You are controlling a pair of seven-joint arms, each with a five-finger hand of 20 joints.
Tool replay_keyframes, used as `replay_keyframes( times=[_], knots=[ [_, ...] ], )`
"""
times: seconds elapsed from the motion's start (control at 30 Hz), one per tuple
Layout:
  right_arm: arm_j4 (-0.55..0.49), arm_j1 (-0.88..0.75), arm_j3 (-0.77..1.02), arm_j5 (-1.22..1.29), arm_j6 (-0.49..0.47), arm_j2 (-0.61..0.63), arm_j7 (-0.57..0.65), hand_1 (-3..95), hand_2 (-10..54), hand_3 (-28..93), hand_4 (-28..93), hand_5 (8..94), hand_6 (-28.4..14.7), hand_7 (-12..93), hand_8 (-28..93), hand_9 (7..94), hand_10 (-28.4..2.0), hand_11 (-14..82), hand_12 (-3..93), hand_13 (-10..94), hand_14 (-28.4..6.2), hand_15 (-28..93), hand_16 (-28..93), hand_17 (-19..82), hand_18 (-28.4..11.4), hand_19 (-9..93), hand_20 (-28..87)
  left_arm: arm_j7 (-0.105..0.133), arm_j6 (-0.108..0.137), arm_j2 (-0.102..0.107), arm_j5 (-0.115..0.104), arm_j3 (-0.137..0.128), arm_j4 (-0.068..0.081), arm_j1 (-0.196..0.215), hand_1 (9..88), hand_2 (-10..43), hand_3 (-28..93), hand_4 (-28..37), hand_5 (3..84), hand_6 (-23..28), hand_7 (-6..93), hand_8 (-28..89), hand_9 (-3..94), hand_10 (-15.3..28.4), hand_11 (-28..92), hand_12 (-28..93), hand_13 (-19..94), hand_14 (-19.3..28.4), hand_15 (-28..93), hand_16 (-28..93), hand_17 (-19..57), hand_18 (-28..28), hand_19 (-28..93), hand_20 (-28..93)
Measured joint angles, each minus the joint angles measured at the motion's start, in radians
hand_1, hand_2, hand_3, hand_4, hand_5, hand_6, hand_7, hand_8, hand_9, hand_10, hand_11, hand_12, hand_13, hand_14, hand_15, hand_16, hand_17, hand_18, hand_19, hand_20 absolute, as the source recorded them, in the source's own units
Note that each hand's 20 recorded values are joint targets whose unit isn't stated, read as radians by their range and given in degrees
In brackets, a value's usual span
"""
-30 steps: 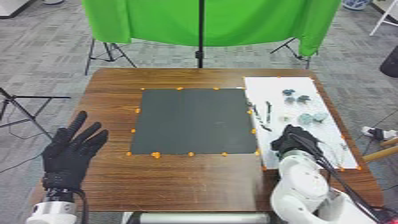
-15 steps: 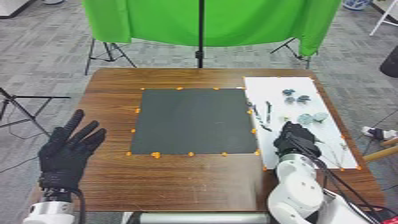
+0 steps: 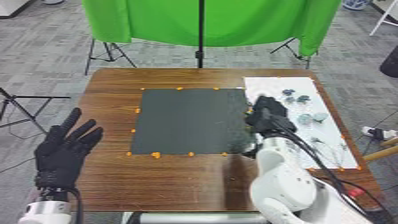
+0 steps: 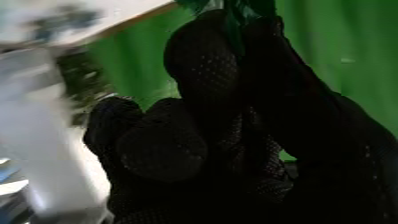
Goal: Arrange flowers
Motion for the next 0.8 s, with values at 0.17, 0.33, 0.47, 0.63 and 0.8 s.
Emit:
replay_keyframes(
  times=[0.17, 0.33, 0.47, 0.63, 0.8],
  knots=[
    [0.160, 0.167, -0.127, 0.120, 0.021, -0.148, -0.135, 55.8, -9.5, 73, -28, 90.4, -4.7, 20, 11, 91.1, -12.3, 44.4, 21.6, 86, -6.5, 74, 21, 54, -21.4, 93, 46, 0.003, 0.015, 0.025, -0.001, 0.001, -0.006, 0.000, 17.0, 9.1, 74, -28.3, 34.4, 4.4, 9.5, -10, 34.2, 18.1, 19, 10, 24, 27.9, 46, -7, -9.3, 28.4, 54, 11],
    [0.324, 0.313, -0.247, 0.174, 0.049, -0.296, -0.178, 54.6, -9.5, 73, -28, 90.6, -4.1, 20, 11, 91.7, -12.1, 44.8, 21.6, 86, -6.7, 74, 22, 54, -21.5, 93, 47, -0.003, 0.017, 0.054, 0.001, 0.020, 0.001, -0.046, 17.4, 9.0, 75, -28.3, 34.4, 4.4, 9.5, -10, 34.2, 18.0, 19, 10, 24, 27.9, 46, -7, -9.3, 28.4, 54, 11],
    [0.428, 0.404, -0.319, 0.261, 0.045, -0.386, -0.198, 53.9, -9.5, 72, -28, 90.8, -3.7, 20, 10, 91.8, -12.1, 45.5, 21.9, 86, -6.9, 75, 22, 54, -21.6, 93, 47, -0.010, 0.016, 0.056, 0.003, 0.029, 0.007, -0.095, 17.6, 9.0, 75, -28.3, 34.4, 4.4, 9.5, -10, 34.2, 18.0, 19, 10, 24, 27.9, 46, -7, -9.3, 28.4, 54, 11],
    [0.505, 0.472, -0.391, 0.351, -0.001, -0.438, -0.194, 52.5, -9.5, 71, -28, 90.9, -3.2, 20, 10, 91.9, -11.8, 46.3, 22.1, 86, -7.1, 76, 22, 54, -21.8, 93, 48, -0.010, 0.016, 0.070, 0.003, 0.035, 0.008, -0.115, 17.9, 8.9, 75, -28.3, 34.4, 4.4, 9.5, -10, 34.2, 18.0, 19, 10, 24, 27.9, 46, -7, -9.3, 28.4, 54, 11],
    [0.516, 0.469, -0.395, 0.410, -0.094, -0.443, -0.144, 48.4, -8.9, 71, -28, 92.0, -1.8, 19, 7, 92.6, -11.6, 47.3, 21.9, 86, -7.1, 76, 22, 53, -22.8, 93, 50, -0.065, -0.007, 0.071, 0.025, 0.047, 0.035, -0.164, 18.4, 8.9, 75, -28.3, 34.4, 4.5, 9.6, -10, 34.2, 18.1, 19, 10, 24, 27.9, 46, -7, -9.3, 28.4, 54, 11]
  ],
)
